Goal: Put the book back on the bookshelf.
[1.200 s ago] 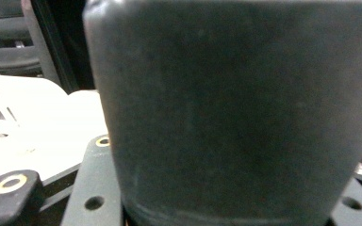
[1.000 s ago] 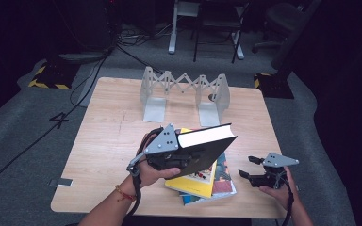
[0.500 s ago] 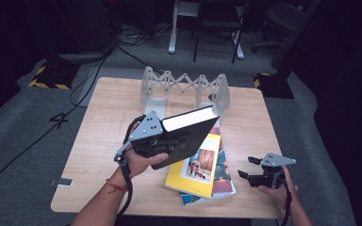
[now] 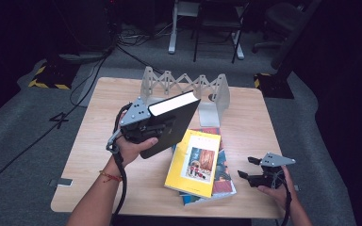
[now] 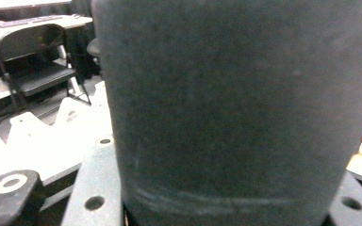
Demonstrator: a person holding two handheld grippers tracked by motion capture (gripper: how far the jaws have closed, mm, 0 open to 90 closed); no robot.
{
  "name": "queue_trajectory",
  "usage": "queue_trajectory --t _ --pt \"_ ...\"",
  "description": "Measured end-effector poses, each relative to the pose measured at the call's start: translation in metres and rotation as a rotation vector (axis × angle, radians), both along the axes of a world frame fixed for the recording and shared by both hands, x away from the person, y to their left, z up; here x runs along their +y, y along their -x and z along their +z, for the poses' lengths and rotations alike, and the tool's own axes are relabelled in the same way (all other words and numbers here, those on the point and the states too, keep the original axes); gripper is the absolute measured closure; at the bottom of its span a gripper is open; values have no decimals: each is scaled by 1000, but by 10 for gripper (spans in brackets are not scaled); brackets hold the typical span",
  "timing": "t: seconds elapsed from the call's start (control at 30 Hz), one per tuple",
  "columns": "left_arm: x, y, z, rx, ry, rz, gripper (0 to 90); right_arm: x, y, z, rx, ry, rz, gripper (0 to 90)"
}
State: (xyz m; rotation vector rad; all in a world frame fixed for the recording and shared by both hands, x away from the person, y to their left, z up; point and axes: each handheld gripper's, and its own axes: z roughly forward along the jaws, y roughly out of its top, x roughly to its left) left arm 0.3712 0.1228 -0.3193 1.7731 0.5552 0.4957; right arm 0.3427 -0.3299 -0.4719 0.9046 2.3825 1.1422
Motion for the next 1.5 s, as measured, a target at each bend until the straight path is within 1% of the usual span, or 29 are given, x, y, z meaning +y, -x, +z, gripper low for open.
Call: queue_trajectory --t 0.1,0.23,0.3,0.57,0.77,0.9,0.97,1.0,1.1,1.13,1.17,1.27,1.4,1.5 --pt "3 -6 0 1 -3 22 528 0 0 0 0 2 -2 275" --pt "9 -14 0 7 9 48 528 0 0 0 0 3 -1 276" --pt "12 -18 0 14 18 67 527 0 -1 0 0 4 -2 275" --pt "25 -35 -2 31 34 140 528 0 -1 -1 2 1 -3 277" --pt "31 -46 -2 36 12 184 528 -1 -1 -1 5 -4 -4 278" --pt "35 -55 -4 48 23 209 528 -1 -1 -1 5 -2 -4 278" --pt "35 -59 -6 54 25 226 528 -1 -1 -1 5 0 -3 278" --pt "35 -62 -7 54 12 231 528 -1 -1 -1 5 0 -3 278" --pt "35 -69 -10 57 4 261 528 -1 -1 -1 6 0 -2 278" --pt "35 -71 -11 60 8 268 528 -1 -1 -1 6 0 -2 278" --pt "36 -73 -13 63 13 273 528 -1 -1 -2 7 0 -4 278" --pt "36 -80 -16 75 12 284 528 -2 -1 -2 8 0 -8 278" --pt "34 -89 -20 89 -5 302 528 -2 -1 -2 8 0 -8 279" --pt "31 -96 -23 87 -14 316 528 -2 -1 -2 6 1 -7 278"
